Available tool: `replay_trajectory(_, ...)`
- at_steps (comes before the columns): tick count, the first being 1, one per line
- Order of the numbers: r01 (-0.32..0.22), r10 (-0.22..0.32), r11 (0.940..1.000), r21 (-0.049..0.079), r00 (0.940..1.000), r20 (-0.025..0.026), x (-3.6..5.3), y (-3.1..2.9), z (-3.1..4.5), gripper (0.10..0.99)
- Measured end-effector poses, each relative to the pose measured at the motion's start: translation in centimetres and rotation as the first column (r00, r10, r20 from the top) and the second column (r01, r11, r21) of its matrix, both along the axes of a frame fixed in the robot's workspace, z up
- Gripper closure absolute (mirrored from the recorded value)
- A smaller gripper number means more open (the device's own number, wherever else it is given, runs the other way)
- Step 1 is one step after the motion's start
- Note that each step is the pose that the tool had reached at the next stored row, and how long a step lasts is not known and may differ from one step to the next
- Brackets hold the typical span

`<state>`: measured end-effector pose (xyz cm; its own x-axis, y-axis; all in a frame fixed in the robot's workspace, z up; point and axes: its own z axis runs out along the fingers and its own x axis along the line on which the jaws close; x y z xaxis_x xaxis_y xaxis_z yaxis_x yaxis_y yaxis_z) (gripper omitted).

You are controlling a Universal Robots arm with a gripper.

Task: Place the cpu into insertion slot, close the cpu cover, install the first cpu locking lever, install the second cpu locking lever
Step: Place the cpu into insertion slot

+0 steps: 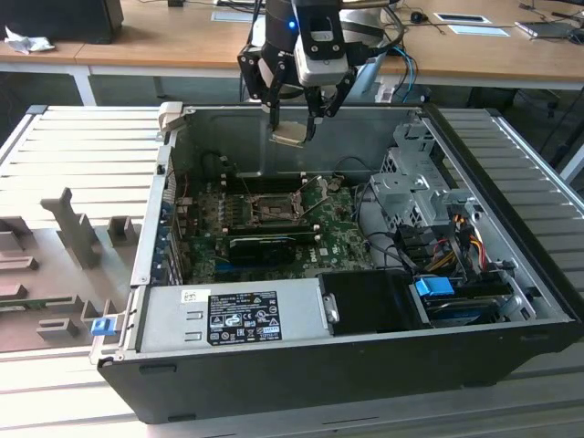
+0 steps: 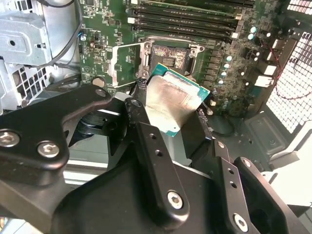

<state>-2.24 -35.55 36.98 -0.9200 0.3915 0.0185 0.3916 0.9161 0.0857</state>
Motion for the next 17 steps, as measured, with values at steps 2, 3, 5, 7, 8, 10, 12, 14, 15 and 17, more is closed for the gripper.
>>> replay_trajectory(2, 0.017, -0.017, 0.9999, 0.0, 0.9999, 0.0, 0.0, 0.0, -0.02, 0.557)
replay_trajectory(3, 0.025, -0.025, 0.9997, 0.0, 0.9997, 0.0, 0.0, 0.0, -0.03, 0.557)
replay_trajectory(5, 0.043, -0.043, 0.9991, -0.001, 0.9991, 0.0001, 0.0, 0.0, -0.04, 0.557)
replay_trajectory(7, 0.056, -0.056, 0.9984, -0.001, 0.9984, 0.0, 0.0, 0.0, -0.05, 0.557)
replay_trajectory(8, 0.067, -0.067, 0.9978, -0.001, 0.9978, 0.0, 0.0, 0.0, -0.06, 0.557)
replay_trajectory(10, 0.082, -0.082, 0.9966, -0.001, 0.9966, 0.0, 0.0, 0.0, -0.08, 0.557)
replay_trajectory(12, 0.097, -0.097, 0.9952, -0.001, 0.9953, 0.0, 0.0, 0.0, -0.1, 0.557)
replay_trajectory(14, 0.115, -0.115, 0.9934, -0.001, 0.9934, 0.0, 0.0, 0.0, -0.11, 0.557)
replay_trajectory(15, 0.123, -0.123, 0.9924, -0.001, 0.9924, 0.0, 0.0, 0.0, -0.11, 0.557)
replay_trajectory(17, 0.148, -0.148, 0.9889, -0.001, 0.9889, 0.0, 0.0, 0.0, -0.12, 0.557)
